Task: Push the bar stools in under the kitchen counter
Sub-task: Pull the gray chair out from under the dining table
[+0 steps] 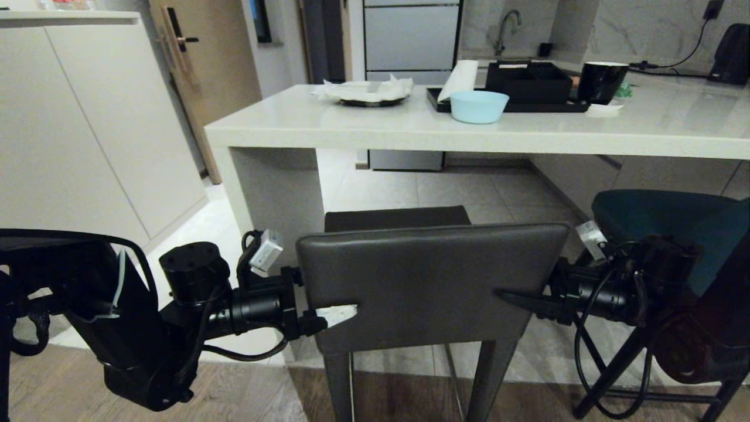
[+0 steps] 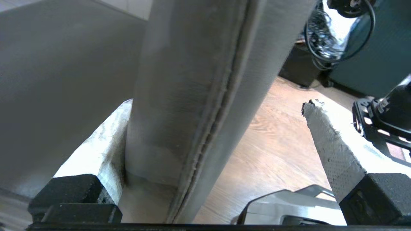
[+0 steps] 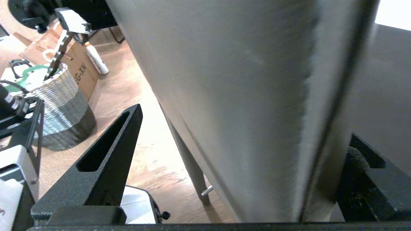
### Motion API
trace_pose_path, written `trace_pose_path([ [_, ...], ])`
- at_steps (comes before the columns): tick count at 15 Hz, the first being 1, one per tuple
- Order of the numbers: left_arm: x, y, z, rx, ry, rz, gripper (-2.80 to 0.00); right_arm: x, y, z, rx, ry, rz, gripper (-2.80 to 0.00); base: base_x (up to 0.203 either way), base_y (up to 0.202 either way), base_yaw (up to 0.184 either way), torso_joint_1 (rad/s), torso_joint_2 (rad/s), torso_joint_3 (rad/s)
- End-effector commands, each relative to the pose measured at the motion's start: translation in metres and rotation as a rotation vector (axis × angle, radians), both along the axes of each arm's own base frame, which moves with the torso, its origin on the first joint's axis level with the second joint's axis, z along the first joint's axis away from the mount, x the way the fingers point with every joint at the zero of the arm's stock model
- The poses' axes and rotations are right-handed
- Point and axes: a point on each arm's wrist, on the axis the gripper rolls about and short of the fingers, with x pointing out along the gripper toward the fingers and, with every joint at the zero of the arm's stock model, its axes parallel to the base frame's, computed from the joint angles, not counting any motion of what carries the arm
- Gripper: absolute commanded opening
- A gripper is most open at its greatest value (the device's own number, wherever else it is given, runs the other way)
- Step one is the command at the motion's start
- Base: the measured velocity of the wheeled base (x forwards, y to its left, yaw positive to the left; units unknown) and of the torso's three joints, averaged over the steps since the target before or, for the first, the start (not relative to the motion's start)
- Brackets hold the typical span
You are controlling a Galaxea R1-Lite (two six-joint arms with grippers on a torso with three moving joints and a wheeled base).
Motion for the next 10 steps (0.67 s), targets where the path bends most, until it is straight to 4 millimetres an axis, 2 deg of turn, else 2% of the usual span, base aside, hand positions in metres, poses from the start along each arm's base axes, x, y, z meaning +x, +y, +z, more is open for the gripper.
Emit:
trace_pose_path([
  [1,0.000,0.000,-0.001,-0.001,-0.001,-0.006,0.00,-0.004,0.000,-0.001,0.001,-0.002,0.010,0.00,-0.197,0.000,0.000,0.002,0.00,-0.002],
  [6,0.001,0.000,-0.001,-0.002,-0.001,-0.005,0.00,-0.018,0.006,-0.011,-0.001,0.035,0.025,0.00,-0.194,0.000,-0.003,0.001,0.00,0.003],
  [10,-0.001,-0.003,0.001,-0.003,-0.008,-0.013,0.00,-0.023,0.007,-0.010,-0.001,0.042,0.028,0.00,-0.195,0.000,-0.002,0.002,0.00,0.003],
])
